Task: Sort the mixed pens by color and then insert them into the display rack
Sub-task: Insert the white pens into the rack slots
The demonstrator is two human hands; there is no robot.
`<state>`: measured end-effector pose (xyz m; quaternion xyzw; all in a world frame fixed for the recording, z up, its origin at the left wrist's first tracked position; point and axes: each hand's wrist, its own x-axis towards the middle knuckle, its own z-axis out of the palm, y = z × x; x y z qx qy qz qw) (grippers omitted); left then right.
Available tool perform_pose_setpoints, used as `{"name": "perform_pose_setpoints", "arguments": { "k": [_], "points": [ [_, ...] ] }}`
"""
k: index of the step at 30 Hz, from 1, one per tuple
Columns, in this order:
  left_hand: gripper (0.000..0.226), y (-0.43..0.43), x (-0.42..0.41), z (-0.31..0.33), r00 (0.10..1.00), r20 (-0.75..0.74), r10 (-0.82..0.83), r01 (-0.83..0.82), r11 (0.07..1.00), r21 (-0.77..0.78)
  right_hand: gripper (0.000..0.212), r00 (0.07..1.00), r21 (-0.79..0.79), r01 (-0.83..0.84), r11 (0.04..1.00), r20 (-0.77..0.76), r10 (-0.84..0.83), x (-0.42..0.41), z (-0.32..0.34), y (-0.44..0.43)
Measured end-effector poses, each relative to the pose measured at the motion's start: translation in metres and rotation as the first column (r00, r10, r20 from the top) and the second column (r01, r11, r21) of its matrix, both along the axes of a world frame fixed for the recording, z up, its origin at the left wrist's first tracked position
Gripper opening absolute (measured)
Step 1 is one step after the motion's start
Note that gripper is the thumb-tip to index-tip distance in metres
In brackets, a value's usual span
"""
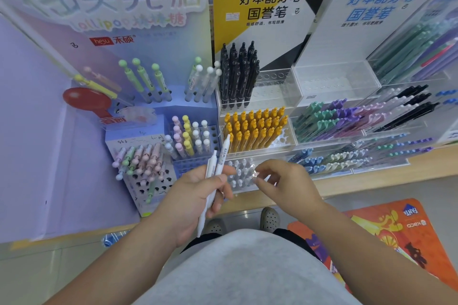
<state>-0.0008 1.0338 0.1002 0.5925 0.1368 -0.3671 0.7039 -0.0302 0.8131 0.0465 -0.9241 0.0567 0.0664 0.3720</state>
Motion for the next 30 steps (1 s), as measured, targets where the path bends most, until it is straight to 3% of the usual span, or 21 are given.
{"name": "perform_pose_setpoints", "arguments": {
  "k": [2,4,7,11,18,23,30],
  "points": [
    [0.019,-0.005,0.001,0.004,0.998,0.035,-0.061,0.06,0.998,0.029,0.006,0.988,0.271,0.155,0.95,-0.038,-0.15,0.004,0.023,0.002],
    [0.018,-0.012,0.002,0.007,0.993,0.054,-0.105,0.102,0.994,0.047,0.006,0.97,0.493,0.242,0.836,-0.111,-0.215,0.008,0.049,0.004],
    [0.016,-0.024,0.004,0.011,0.986,0.081,-0.149,0.143,0.986,0.082,0.014,0.97,0.608,0.242,0.756,-0.14,-0.197,0.012,0.075,0.007],
    [0.016,-0.036,0.006,0.013,0.97,0.134,-0.202,0.184,0.974,0.134,0.011,0.971,0.642,0.237,0.729,-0.126,-0.204,0.015,0.081,0.006],
    [0.015,-0.044,0.01,0.011,0.991,0.049,-0.124,0.118,0.988,0.1,0.006,0.956,0.667,0.29,0.687,-0.171,-0.238,0.017,0.077,-0.009],
    [0.012,-0.05,0.012,0.007,0.993,0.082,-0.085,0.073,0.988,0.137,0.007,0.967,0.637,0.252,0.729,-0.14,-0.212,0.022,0.077,-0.016],
    [0.039,-0.042,0.015,-0.003,0.998,-0.004,0.058,-0.058,0.995,0.082,0.012,0.981,0.571,0.155,0.806,0.008,-0.194,0.039,0.084,-0.048]
  ]
}}
